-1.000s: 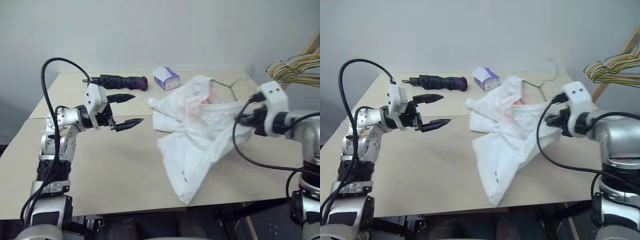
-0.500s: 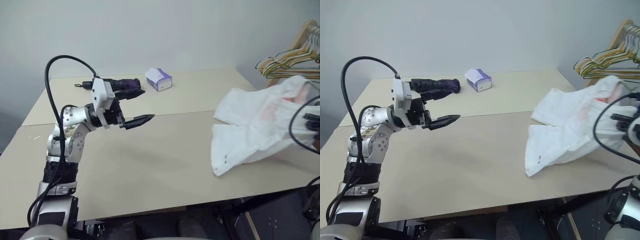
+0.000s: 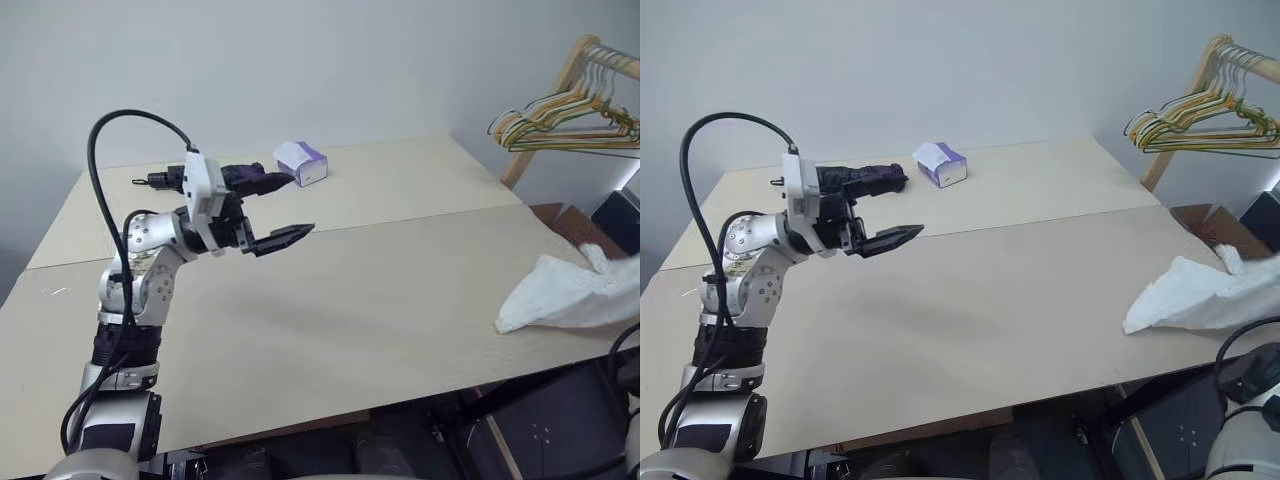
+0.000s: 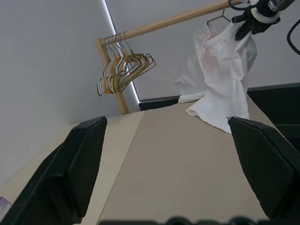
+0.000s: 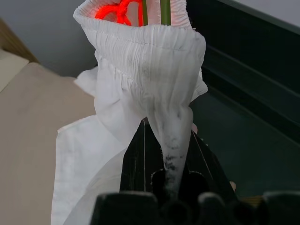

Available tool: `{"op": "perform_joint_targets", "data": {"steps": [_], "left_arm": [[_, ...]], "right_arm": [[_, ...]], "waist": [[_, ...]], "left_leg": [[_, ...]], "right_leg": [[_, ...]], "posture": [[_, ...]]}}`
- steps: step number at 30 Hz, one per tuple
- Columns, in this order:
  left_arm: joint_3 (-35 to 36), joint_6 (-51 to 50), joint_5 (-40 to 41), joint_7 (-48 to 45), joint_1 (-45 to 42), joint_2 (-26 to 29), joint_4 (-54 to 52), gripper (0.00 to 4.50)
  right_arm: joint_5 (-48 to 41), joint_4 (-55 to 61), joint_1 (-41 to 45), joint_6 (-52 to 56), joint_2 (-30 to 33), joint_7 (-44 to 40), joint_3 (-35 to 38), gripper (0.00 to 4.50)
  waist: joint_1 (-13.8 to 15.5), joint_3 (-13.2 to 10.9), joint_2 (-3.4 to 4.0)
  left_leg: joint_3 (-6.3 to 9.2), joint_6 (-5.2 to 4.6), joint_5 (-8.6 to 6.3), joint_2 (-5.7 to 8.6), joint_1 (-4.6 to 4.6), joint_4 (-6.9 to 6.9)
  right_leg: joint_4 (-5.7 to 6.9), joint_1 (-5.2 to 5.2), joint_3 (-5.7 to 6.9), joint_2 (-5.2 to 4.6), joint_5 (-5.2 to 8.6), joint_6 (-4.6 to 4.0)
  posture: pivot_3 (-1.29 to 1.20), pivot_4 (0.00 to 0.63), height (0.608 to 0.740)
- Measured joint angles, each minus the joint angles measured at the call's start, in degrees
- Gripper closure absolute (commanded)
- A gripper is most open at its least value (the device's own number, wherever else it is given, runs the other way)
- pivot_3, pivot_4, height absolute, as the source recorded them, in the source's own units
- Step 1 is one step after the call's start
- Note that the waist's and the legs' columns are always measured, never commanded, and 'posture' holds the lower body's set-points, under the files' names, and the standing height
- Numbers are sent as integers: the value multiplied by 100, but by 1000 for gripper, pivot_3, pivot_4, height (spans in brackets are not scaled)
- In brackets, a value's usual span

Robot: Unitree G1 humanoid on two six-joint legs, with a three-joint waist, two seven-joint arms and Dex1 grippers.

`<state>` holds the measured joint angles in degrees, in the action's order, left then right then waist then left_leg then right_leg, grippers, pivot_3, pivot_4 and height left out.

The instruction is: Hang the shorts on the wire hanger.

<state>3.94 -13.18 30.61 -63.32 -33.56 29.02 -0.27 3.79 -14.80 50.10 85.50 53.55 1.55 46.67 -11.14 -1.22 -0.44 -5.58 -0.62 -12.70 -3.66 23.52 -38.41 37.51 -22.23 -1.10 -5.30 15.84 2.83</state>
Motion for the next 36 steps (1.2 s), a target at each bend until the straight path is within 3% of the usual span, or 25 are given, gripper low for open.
{"op": "perform_joint_targets", "data": {"steps": [7, 17, 25, 36], "left_arm": [[-22, 23, 0, 26, 78, 9, -117, 22], [112, 26, 126, 24, 309, 39, -376, 22], [124, 31, 136, 14, 328, 40, -446, 22], [178, 57, 360, -95, 327, 10, -451, 0]], "right_arm": [[-84, -1571, 792, -1047, 209, 413, 127, 4500], [-730, -4116, 1281, -2518, 956, 776, 215, 4500], [-1125, -4823, 1306, -3179, 1170, 848, -69, 4500], [-1188, -4861, 1241, -3384, 1178, 880, -802, 752]], "waist": [[-76, -7, 13], [-71, -13, 15], [-73, -16, 8], [-59, -16, 9]], "left_leg": [[8, 0, 0, 5, -29, 23], [5, -1, 0, 13, -40, 50], [3, -1, 0, 17, -42, 50], [0, -1, 0, 18, -43, 50]], "right_leg": [[-1, 5, -30, 1, 1, 2], [-35, 14, -50, 2, -1, 8], [-44, 17, -62, 2, -7, 17], [-44, 16, -69, 1, -8, 21]], "posture": [[-169, 0, 740], [-146, 0, 740], [-141, 0, 740], [-144, 0, 740]]}}
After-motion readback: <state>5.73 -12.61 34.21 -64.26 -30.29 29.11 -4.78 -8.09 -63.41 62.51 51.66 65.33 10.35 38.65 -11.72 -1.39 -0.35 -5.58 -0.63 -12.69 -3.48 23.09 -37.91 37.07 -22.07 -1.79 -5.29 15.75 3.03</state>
